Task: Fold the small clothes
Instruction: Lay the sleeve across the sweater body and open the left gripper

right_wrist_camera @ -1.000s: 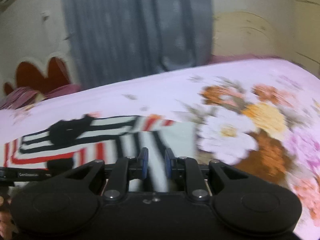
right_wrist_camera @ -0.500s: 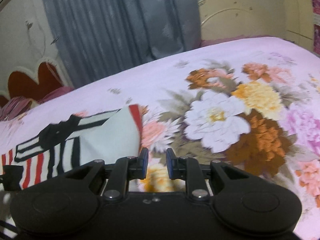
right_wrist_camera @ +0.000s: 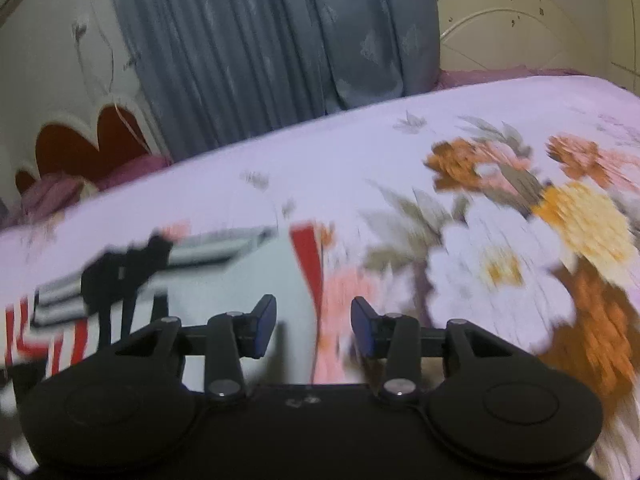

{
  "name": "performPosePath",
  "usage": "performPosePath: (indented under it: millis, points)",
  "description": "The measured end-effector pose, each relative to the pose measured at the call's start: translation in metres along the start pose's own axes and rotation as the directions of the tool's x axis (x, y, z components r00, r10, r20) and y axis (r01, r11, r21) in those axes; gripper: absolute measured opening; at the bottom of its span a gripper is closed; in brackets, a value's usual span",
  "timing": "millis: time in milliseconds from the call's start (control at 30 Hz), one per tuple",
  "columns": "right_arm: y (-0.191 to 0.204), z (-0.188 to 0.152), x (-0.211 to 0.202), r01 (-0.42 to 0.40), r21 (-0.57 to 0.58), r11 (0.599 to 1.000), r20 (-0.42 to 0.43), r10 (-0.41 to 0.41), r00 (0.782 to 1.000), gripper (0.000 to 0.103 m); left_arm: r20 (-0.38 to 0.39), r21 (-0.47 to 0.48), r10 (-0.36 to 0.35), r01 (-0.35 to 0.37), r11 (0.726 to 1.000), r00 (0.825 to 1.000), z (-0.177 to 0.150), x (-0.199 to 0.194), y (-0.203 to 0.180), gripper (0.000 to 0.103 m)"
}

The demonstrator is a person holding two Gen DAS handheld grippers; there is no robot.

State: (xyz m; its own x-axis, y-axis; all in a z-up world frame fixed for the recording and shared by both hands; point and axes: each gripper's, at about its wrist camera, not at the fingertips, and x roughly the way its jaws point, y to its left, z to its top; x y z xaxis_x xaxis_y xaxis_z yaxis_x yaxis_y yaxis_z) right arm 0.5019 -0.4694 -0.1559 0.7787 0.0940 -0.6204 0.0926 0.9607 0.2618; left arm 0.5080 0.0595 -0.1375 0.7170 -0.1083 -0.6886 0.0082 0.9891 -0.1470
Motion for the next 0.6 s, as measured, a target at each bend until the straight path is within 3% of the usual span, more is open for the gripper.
performPosePath:
  millis: [100, 167, 200, 267, 333, 367, 467, 500, 533, 600]
  points:
    - [-0.012, 0.019, 0.033, -0.044, 0.069, 0.997, -0.023, 0.045, 0.999, 0.039, -0.044, 0.018, 0.01, -0.01, 1.0, 0.999, 0.004, 0.018, -0.005, 0.042]
    - [-0.02, 0.026, 0.057, -0.081, 0.13, 0.988, -0.064, 0.089, 0.994, 0.035, -0.043, 0.014, -0.006, 0.007, 1.0, 0.999, 0.005, 0.022, -0.007, 0.013]
    - [-0.024, 0.028, 0.067, -0.104, 0.159, 0.982, -0.09, 0.119, 0.989, 0.009, -0.023, 0.005, -0.021, 0.021, 1.0, 1.0, 0.006, 0.02, -0.007, 0.009]
    - [-0.018, 0.03, 0.06, -0.122, 0.112, 0.986, -0.047, 0.128, 0.991, 0.008, 0.074, 0.03, 0.005, -0.007, 1.0, 0.997, 0.002, 0.008, -0.013, 0.008]
    - [-0.008, 0.025, 0.054, -0.088, 0.021, 0.996, -0.004, 0.088, 0.996, 0.008, 0.055, 0.068, 0.053, -0.056, 0.996, 0.997, -0.006, 0.015, -0.017, 0.008]
    - [-0.008, 0.018, 0.064, -0.04, 0.006, 0.999, -0.051, 0.04, 0.998, 0.009, 0.045, 0.053, 0.05, -0.052, 0.997, 0.998, -0.012, 0.021, -0.015, 0.008]
    - [-0.015, 0.013, 0.072, -0.041, 0.016, 0.999, -0.069, 0.042, 0.997, 0.009, 0.061, 0.084, 0.054, -0.059, 0.995, 0.997, -0.014, 0.02, -0.018, 0.011]
    - [-0.013, 0.014, 0.07, -0.03, 0.005, 1.0, -0.071, 0.031, 0.997, 0.02, 0.062, 0.076, 0.06, -0.064, 0.995, 0.996, -0.013, 0.019, -0.017, 0.023]
    - [-0.011, 0.016, 0.065, 0.0, -0.013, 1.0, -0.055, -0.001, 0.998, 0.033, 0.061, 0.061, 0.078, -0.082, 0.995, 0.995, -0.012, 0.016, -0.014, 0.043]
    - [-0.005, 0.017, 0.046, 0.055, -0.043, 0.998, 0.028, -0.054, 0.998, 0.034, 0.13, 0.026, 0.158, -0.163, 0.986, 0.979, -0.008, -0.004, -0.01, 0.055]
